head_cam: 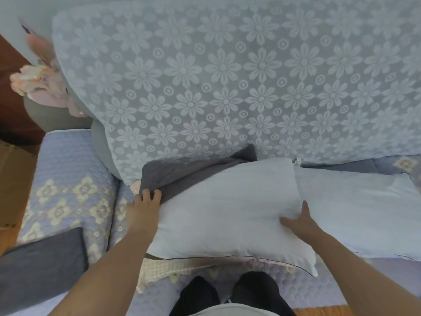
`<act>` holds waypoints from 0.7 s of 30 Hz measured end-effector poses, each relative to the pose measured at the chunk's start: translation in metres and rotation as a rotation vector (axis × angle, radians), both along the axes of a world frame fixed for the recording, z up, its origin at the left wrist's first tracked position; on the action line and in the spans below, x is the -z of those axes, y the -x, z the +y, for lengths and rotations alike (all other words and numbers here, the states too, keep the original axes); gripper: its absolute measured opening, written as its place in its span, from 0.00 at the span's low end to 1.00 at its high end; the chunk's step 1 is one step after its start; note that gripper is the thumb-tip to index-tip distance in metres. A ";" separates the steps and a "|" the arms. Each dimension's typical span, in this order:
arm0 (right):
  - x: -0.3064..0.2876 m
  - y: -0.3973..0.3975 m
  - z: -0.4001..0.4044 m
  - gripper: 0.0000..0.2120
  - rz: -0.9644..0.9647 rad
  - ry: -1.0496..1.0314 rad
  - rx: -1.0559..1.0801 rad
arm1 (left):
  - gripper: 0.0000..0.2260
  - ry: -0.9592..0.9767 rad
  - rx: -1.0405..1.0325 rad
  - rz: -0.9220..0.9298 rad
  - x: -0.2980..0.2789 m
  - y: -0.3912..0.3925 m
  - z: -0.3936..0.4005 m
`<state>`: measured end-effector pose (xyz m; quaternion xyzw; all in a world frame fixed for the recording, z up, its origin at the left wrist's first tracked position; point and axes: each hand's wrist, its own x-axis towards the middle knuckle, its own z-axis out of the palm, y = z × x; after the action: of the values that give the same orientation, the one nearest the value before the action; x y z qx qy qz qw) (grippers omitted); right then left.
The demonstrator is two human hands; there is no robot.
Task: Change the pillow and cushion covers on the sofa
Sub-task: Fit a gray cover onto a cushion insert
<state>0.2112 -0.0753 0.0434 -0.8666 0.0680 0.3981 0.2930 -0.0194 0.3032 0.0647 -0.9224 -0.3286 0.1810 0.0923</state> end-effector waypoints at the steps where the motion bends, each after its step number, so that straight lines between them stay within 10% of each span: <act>1: -0.002 0.004 0.004 0.52 0.021 -0.039 0.011 | 0.25 -0.002 0.025 -0.003 -0.001 0.000 0.001; 5: -0.006 0.028 0.024 0.51 -0.058 -0.082 -0.049 | 0.07 0.284 -0.088 -0.287 -0.022 -0.018 -0.011; 10: -0.011 0.053 0.022 0.49 -0.090 -0.114 -0.105 | 0.13 0.863 -0.589 -0.476 -0.037 -0.033 -0.035; 13: -0.006 0.054 0.007 0.48 -0.091 -0.060 -0.171 | 0.16 0.507 -0.245 -0.054 -0.024 -0.032 -0.044; 21: -0.002 0.047 -0.014 0.35 -0.012 0.180 -0.341 | 0.25 -0.143 0.348 0.016 -0.012 -0.100 -0.025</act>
<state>0.1644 -0.0891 0.0453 -0.8906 -0.0465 0.4292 0.1431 0.0803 0.2777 0.0767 -0.9549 -0.1755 0.1455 0.1902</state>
